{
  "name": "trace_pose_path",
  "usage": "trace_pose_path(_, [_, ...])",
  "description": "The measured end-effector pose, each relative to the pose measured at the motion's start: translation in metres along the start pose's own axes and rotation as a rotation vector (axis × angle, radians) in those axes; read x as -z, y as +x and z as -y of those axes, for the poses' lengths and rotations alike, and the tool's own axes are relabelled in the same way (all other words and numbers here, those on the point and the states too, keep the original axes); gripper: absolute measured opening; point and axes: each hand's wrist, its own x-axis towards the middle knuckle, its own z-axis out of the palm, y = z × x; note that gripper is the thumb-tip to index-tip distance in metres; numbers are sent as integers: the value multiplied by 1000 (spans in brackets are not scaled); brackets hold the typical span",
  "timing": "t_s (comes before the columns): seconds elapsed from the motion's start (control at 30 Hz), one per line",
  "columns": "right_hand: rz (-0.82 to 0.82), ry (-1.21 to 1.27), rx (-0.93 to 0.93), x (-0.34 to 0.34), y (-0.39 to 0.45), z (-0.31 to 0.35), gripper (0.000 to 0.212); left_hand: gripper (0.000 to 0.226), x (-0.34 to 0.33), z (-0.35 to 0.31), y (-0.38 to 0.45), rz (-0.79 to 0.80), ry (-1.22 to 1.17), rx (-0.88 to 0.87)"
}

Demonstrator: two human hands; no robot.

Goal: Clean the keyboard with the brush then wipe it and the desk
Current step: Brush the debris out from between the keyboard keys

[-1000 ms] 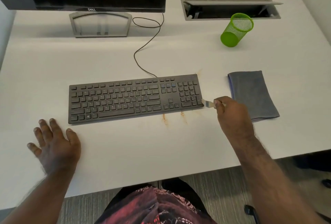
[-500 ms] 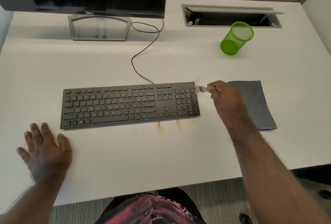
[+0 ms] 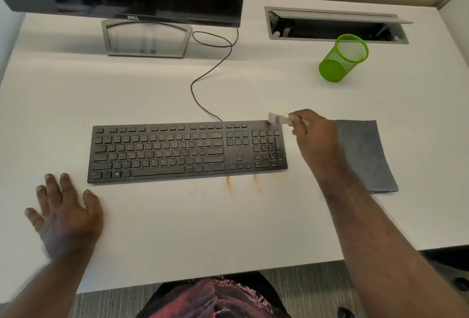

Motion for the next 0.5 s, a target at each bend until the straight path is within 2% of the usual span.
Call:
trace_pose_path(0.13, [134, 51, 84, -18, -9, 16, 23, 72, 0, -1, -1, -6, -6, 3])
trace_pose_path(0.2, [121, 28, 52, -20, -5, 12, 24, 72, 1, -2, -1, -1, -7, 6])
trace_pose_path(0.3, [13, -20, -34, -13, 6, -1, 26, 73, 2, -3, -1, 4, -9, 6])
trace_pose_path(0.37, [-20, -28, -28, -9, 9, -4, 27, 73, 3, -4, -2, 7, -8, 9])
trace_pose_path(0.5, [101, 4, 39, -16, 2, 3, 26, 74, 4, -4, -2, 12, -14, 6])
